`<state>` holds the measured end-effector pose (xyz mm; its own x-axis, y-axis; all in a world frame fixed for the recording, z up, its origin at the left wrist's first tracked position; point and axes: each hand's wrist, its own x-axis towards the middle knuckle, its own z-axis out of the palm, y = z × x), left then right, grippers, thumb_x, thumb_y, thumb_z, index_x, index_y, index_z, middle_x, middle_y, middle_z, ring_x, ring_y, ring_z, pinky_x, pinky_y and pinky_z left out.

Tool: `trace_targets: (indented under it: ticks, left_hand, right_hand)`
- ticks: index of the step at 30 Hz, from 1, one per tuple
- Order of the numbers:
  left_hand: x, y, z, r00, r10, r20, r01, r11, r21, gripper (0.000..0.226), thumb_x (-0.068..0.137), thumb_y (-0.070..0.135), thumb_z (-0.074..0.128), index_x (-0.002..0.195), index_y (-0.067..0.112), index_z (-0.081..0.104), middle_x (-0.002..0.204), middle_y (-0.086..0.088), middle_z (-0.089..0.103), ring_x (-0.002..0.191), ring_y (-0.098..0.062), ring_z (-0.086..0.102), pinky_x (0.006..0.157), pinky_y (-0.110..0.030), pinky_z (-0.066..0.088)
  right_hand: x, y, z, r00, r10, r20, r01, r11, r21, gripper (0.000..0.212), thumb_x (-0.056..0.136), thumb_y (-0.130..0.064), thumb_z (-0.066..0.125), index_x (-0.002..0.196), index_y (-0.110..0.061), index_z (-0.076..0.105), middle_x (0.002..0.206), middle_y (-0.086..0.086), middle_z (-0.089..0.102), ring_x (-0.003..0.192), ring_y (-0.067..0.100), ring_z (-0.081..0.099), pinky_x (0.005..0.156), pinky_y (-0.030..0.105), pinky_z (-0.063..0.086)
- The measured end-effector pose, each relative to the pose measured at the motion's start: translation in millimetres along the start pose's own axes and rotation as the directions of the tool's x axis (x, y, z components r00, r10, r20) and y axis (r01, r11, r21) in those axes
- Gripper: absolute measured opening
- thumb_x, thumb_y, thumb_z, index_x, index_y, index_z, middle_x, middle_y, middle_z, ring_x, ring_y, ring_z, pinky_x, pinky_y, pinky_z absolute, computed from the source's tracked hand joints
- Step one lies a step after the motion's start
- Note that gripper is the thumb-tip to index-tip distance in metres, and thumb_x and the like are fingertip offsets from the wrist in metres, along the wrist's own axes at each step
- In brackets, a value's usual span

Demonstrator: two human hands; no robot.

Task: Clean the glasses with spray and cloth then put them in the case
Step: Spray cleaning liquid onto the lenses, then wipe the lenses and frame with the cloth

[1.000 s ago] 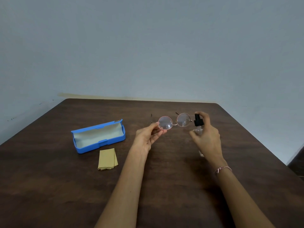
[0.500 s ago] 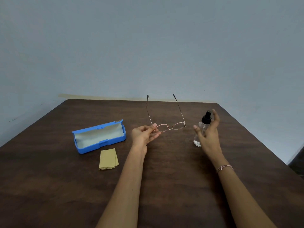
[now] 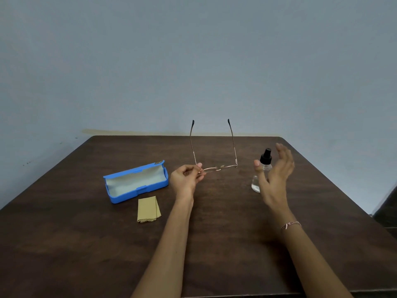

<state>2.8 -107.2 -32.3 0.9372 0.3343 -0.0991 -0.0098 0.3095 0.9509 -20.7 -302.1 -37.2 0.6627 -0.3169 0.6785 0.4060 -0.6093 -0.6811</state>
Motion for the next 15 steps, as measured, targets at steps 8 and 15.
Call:
trace_targets:
  ticks: [8,15]
  left_hand:
    - [-7.6,39.8,-36.8,0.983,0.176,-0.047,-0.177,0.984,-0.017,0.011,0.081,0.008,0.071,0.072,0.009,0.066,0.08,-0.013,0.07,0.075,-0.019,0.071,0.067,-0.024,0.059]
    - [-11.8,71.5,-77.2,0.958,0.274,-0.087,-0.27,0.961,0.051,0.008,0.081,0.01,0.072,0.074,0.01,0.066,0.078,-0.01,0.07,0.067,-0.012,0.07,0.065,-0.021,0.058]
  right_hand:
    - [-56.5,-67.7,52.3,0.975,-0.049,0.215,0.029,0.995,0.095,0.008,0.09,-0.016,0.058,0.097,-0.019,0.06,0.099,-0.004,0.049,0.096,0.014,0.048,0.084,0.026,0.041]
    - [-80.6,-112.0,112.1,0.766,-0.114,0.633,0.063,0.993,0.103,0.016,0.085,-0.005,0.063,0.099,-0.009,0.071,0.095,-0.001,0.06,0.074,0.0,0.053,0.073,0.003,0.041]
